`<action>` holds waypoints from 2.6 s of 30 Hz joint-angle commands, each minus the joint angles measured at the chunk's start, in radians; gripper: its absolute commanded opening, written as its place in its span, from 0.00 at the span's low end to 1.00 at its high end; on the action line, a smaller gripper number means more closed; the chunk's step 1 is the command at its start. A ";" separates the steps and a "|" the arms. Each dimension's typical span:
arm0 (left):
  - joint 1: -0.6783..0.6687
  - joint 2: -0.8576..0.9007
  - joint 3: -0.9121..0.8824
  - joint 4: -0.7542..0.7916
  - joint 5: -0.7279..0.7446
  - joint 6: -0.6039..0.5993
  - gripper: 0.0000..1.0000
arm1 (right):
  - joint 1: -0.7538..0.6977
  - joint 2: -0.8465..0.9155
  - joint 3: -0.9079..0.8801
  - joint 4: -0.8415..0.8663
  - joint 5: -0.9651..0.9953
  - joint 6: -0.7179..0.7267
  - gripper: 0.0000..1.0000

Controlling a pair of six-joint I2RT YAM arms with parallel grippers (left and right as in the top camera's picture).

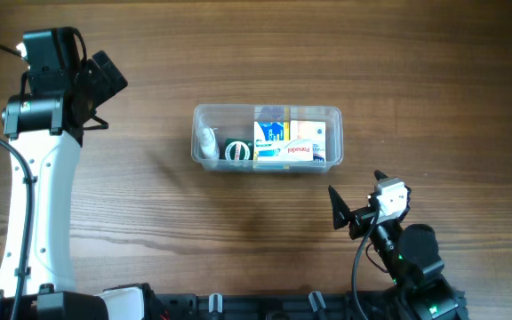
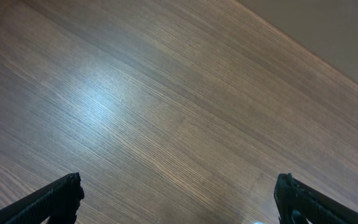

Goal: Pack container

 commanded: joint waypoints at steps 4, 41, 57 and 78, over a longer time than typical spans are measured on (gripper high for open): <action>0.004 -0.002 0.011 0.000 -0.013 0.005 1.00 | -0.003 0.007 0.000 0.003 -0.020 0.004 1.00; 0.004 -0.002 0.011 0.000 -0.013 0.005 1.00 | -0.363 -0.137 0.000 0.003 -0.020 0.003 1.00; 0.004 -0.002 0.011 0.000 -0.013 0.005 1.00 | -0.363 -0.137 0.000 0.003 -0.020 0.003 1.00; 0.000 -0.413 -0.319 0.000 -0.009 0.005 1.00 | -0.363 -0.137 0.000 0.003 -0.020 0.003 1.00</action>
